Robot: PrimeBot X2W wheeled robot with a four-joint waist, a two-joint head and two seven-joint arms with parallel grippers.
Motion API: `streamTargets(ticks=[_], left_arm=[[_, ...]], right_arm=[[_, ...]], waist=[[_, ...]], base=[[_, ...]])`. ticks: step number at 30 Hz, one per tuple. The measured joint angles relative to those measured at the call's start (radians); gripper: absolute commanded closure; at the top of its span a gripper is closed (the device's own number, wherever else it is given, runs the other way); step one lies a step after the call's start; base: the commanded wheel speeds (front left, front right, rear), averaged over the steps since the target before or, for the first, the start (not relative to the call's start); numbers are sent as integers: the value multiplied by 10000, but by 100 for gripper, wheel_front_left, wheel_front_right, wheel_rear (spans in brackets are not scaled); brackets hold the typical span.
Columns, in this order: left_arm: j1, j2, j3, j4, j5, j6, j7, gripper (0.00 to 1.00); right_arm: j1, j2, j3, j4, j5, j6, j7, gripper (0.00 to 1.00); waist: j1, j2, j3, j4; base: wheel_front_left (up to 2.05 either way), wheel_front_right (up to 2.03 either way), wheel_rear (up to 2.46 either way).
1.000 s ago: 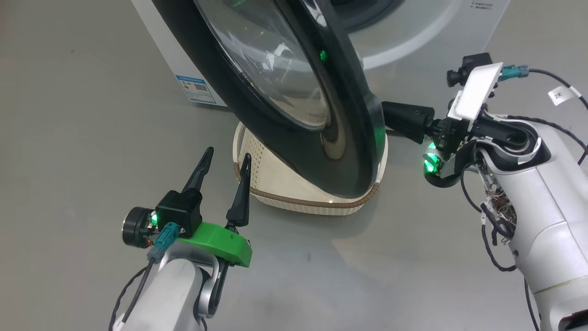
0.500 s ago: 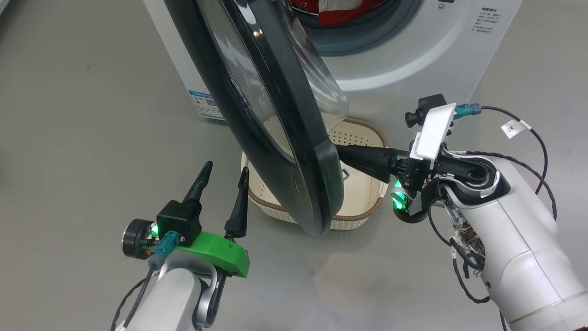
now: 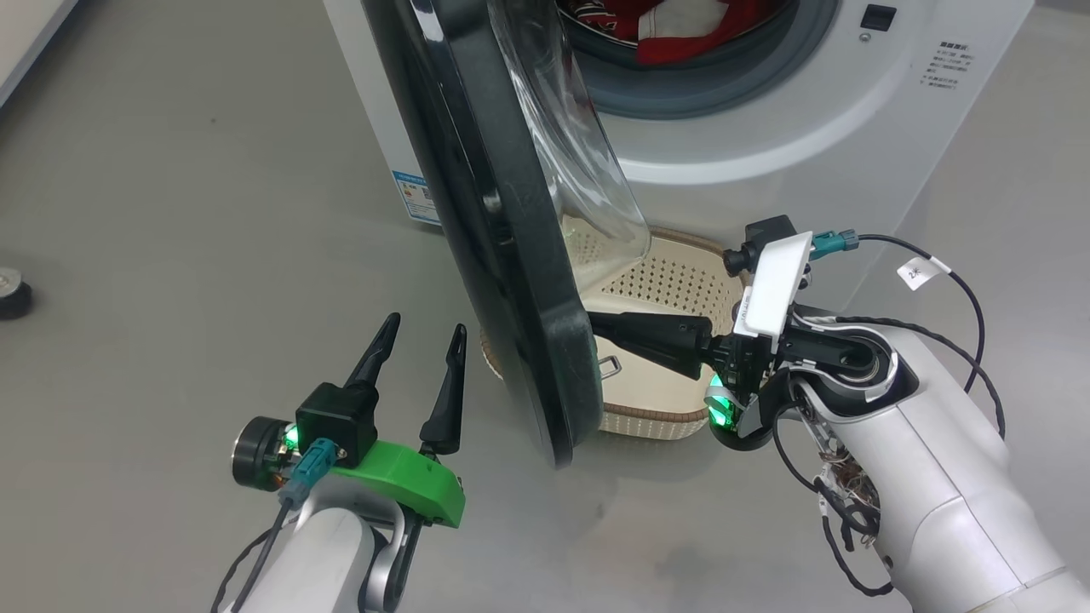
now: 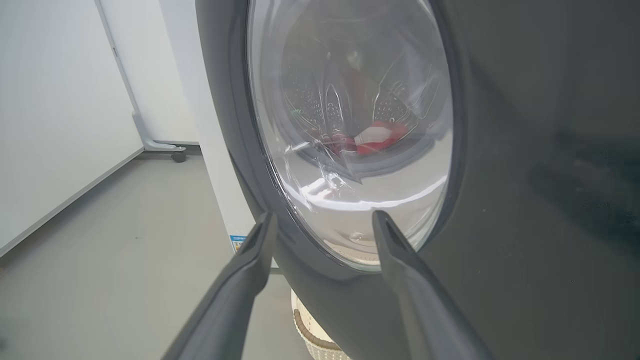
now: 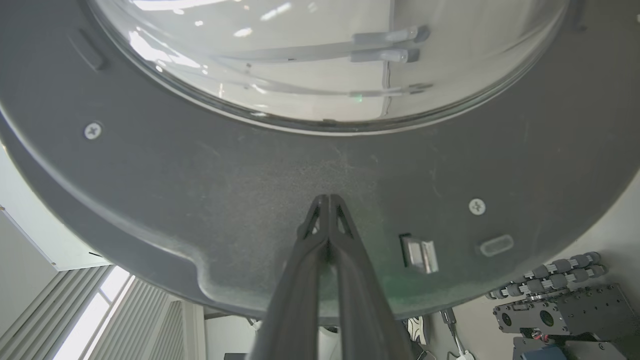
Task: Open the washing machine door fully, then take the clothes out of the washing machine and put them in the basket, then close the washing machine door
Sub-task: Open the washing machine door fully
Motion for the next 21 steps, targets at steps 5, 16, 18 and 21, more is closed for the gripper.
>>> streamTargets(ticks=[5, 16, 18, 21], left_arm=[[6, -2, 6, 4, -12, -8, 0, 0], [159, 2, 127, 0, -12, -8, 0, 0], [162, 2, 142, 0, -12, -8, 0, 0], [174, 2, 186, -2, -12, -8, 0, 0]], right_arm=[[168, 21, 84, -84, 21, -12, -23, 100], [371, 65, 211, -221, 61, -102, -92, 100], [404, 73, 215, -249, 63, -105, -94, 100], [434, 88, 213, -282, 65, -178, -155, 100]], waist=[[0, 0, -71, 217], [0, 0, -165, 374], [0, 0, -173, 389], [0, 0, -178, 395]], base=[[0, 0, 0], [0, 0, 0], [0, 0, 0], [0, 0, 0]])
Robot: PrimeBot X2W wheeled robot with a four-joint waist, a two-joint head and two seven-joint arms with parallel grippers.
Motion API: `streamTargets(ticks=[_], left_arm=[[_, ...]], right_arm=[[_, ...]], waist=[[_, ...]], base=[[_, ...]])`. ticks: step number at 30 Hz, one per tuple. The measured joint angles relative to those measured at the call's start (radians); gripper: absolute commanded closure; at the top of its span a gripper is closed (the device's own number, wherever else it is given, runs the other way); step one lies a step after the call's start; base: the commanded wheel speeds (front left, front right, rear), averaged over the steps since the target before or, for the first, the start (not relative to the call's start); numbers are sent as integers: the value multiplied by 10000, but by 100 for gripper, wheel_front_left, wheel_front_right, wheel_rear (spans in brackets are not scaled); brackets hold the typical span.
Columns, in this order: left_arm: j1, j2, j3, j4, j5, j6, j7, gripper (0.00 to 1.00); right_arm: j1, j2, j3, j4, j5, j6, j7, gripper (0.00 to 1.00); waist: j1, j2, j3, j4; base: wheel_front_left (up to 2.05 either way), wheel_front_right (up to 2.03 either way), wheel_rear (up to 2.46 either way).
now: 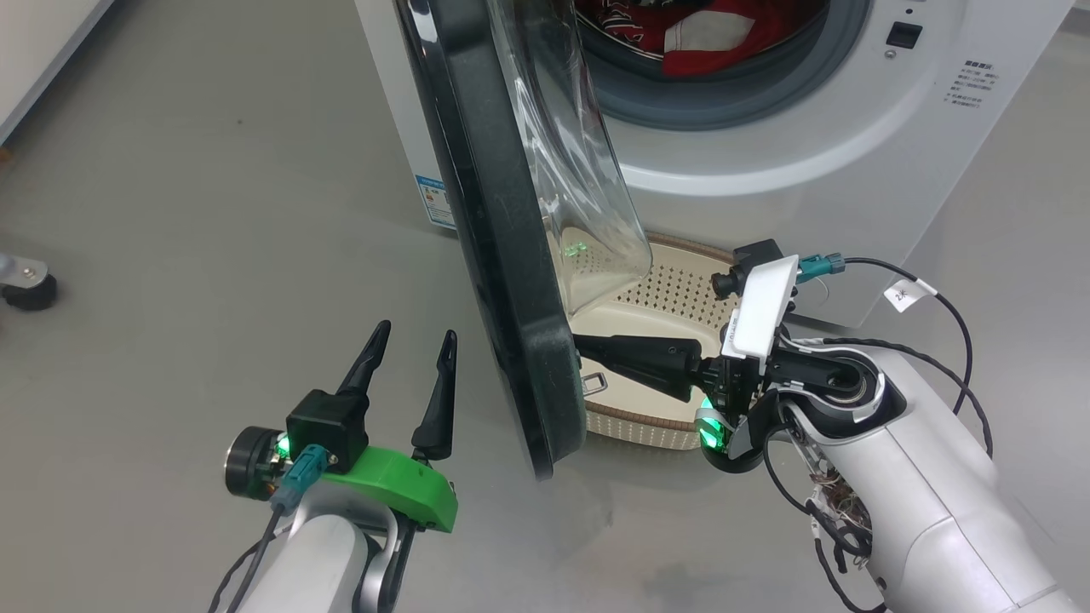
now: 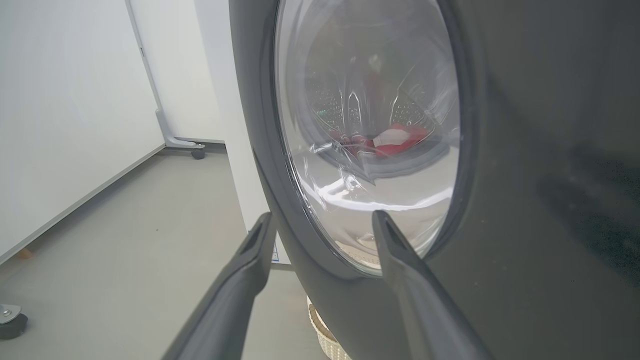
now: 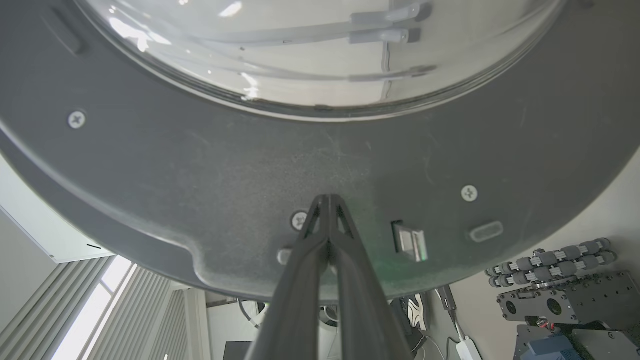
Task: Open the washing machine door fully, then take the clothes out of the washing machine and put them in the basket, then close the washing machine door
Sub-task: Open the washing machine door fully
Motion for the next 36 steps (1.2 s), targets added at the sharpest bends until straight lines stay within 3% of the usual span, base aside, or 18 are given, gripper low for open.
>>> streamTargets(ticks=[10, 19, 21, 22, 23, 24, 25, 36], left_arm=[[28, 0, 111, -10, 6, 2, 0, 0], [44, -2, 324, -21, 25, 2, 0, 0], [64, 10, 407, -36, 88, 6, -2, 0], [77, 8, 401, -35, 105, 6, 0, 0], [83, 6, 401, -36, 105, 6, 0, 0], [89, 6, 405, -38, 105, 6, 0, 0], [99, 2, 422, -38, 105, 8, 0, 0], [349, 6, 742, -27, 232, 17, 0, 0]], right_arm=[[340, 0, -474, -115, 140, 42, -439, 100], [1048, -192, -1475, -717, 512, 460, -1085, 100], [1297, -270, -1569, -882, 493, 543, -1273, 72], [1446, -322, -1695, -991, 502, 548, -1350, 67], [1601, -395, -1822, -1076, 514, 564, -1425, 53], [1753, -460, -1927, -1149, 506, 606, -1546, 7], [1895, -529, -1996, -1212, 497, 633, -1634, 0], [3494, -884, -2761, -2027, -146, 721, -2955, 0]], waist=[[0, 0, 4, -92], [0, 0, -24, -260], [0, 0, -33, -326], [0, 0, -41, -351], [0, 0, -49, -371], [0, 0, -57, -389], [0, 0, -65, -407], [0, 0, -265, -738]], base=[[0, 0, 0], [0, 0, 0], [0, 0, 0], [0, 0, 0], [0, 0, 0], [0, 0, 0], [0, 0, 0], [0, 0, 0]])
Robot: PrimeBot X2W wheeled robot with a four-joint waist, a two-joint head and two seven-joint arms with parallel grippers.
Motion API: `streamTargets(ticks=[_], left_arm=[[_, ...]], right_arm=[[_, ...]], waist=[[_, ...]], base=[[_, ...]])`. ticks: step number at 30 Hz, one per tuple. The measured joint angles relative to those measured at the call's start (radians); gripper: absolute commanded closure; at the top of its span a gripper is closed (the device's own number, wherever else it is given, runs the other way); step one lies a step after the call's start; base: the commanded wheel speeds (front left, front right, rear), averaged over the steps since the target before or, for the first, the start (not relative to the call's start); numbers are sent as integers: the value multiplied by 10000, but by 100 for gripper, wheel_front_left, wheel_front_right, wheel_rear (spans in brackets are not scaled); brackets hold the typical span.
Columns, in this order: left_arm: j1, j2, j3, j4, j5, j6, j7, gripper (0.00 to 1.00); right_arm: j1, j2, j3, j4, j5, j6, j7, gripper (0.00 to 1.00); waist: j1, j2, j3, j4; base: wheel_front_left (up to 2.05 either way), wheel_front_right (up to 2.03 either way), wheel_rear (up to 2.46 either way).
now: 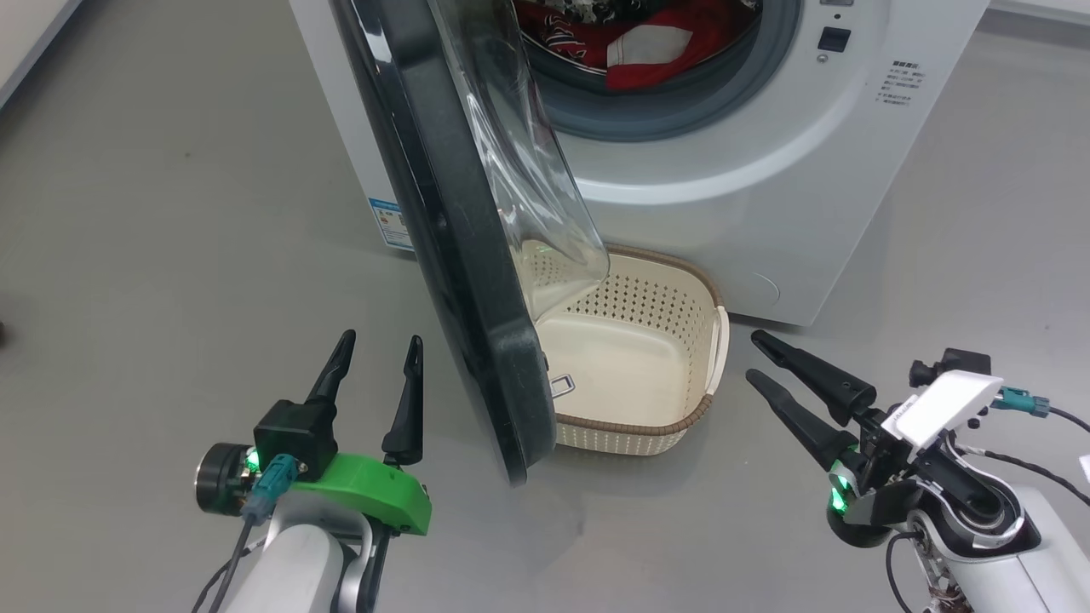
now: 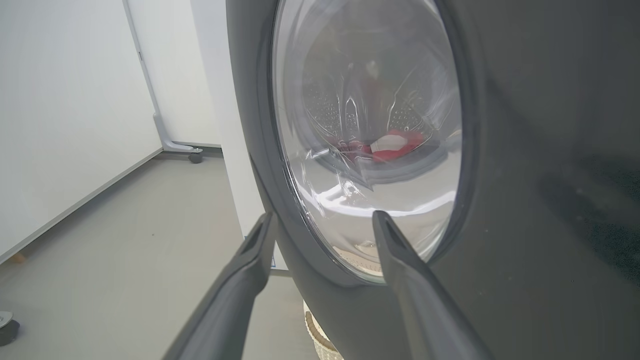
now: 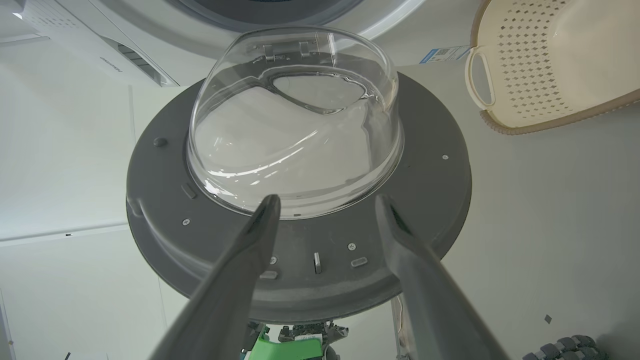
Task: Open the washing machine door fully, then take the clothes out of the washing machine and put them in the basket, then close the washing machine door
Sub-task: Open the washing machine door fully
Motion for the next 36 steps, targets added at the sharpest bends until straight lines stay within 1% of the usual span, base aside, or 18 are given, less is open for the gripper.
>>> streamTargets(ticks=[2, 8, 12, 20, 24, 27, 30, 33, 36], left_arm=[[7, 0, 36, 0, 6, 0, 0, 0], [120, 0, 113, 15, 6, 27, 0, 0], [137, 0, 102, 13, 48, 27, 0, 0], [214, 2, 171, 38, 50, 25, 0, 0], [318, 0, 203, 134, 81, 25, 0, 0], [385, 2, 245, 138, 81, 25, 0, 0], [400, 2, 278, 136, 84, 25, 0, 0], [401, 2, 303, 136, 125, 25, 0, 0], [403, 2, 330, 136, 125, 23, 0, 0]], right_arm=[[108, -75, -21, -58, -182, 0, -159, 0], [734, -556, -332, -347, -1480, 31, -1275, 0], [1042, -857, -594, -575, -2725, 33, -2378, 0], [1226, -1434, -899, -968, -5739, 84, -4874, 0], [1252, -2134, -865, -1007, -8040, 50, -6195, 0], [1267, -2598, -855, -1135, -9637, -462, -7137, 0], [1367, -2792, -738, -1212, -10778, -989, -7860, 0], [1588, -2878, -508, -1220, -11643, -1496, -8376, 0], [1804, -2880, -297, -1206, -12213, -1919, -8364, 0]], waist=[[0, 0, -15, -31], [0, 0, -128, -200], [0, 0, -163, -241], [0, 0, -279, -226], [0, 0, -388, -223], [0, 0, -447, -220], [0, 0, -476, -221], [0, 0, -498, -231], [0, 0, -512, -250]], base=[[0, 0, 0], [0, 0, 0], [0, 0, 0], [0, 0, 0], [0, 0, 0], [0, 0, 0], [0, 0, 0], [0, 0, 0], [0, 0, 0]])
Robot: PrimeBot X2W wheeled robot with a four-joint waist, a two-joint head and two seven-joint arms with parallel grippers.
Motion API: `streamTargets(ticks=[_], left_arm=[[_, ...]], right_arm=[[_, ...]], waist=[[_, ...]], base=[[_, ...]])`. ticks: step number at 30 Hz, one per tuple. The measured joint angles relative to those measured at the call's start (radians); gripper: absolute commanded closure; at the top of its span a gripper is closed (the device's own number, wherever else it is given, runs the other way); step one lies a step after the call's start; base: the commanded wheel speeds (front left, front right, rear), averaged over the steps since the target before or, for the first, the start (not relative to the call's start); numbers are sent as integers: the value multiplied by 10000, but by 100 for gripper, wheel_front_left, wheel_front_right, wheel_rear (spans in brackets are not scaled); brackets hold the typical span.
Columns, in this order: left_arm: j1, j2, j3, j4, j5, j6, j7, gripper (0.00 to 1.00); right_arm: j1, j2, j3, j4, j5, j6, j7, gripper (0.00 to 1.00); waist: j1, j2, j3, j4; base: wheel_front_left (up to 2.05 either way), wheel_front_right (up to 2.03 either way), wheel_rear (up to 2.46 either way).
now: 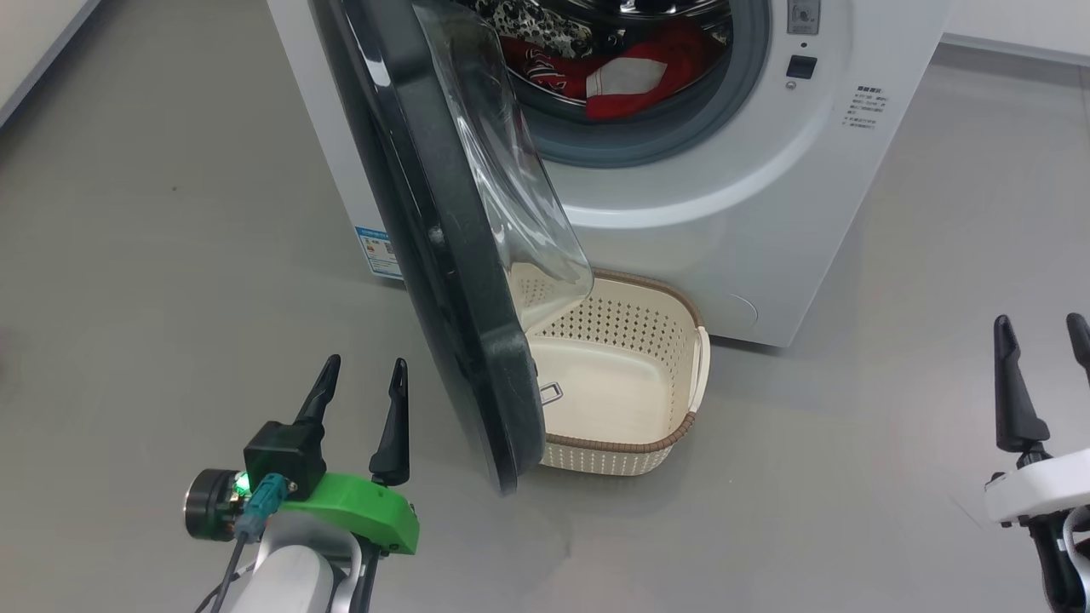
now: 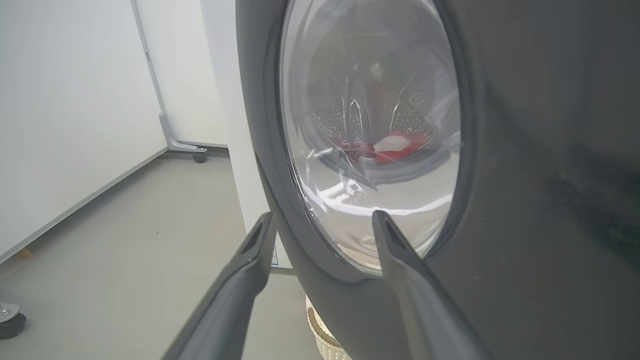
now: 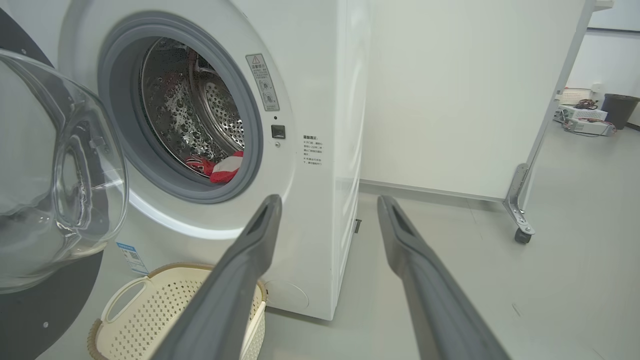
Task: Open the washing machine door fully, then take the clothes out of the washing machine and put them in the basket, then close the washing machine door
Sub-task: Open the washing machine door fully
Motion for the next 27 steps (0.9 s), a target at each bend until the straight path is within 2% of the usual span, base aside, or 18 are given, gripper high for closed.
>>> streamTargets(ticks=[2, 10, 27], left_arm=[[1, 0, 8, 0, 0, -2, 0, 0], [14, -2, 167, 19, 12, -40, 0, 0], [91, 2, 311, 94, 33, -42, 0, 0]], right_arm=[[109, 50, 63, 4, -213, -219, 29, 0], [708, 849, 171, 13, -849, -374, 59, 0], [857, 2123, 123, -447, -1831, -399, 61, 0]], waist=[[0, 0, -5, -17], [0, 0, -24, -72], [0, 0, -55, -260]], base=[[0, 0, 0], [0, 0, 0], [0, 0, 0]])
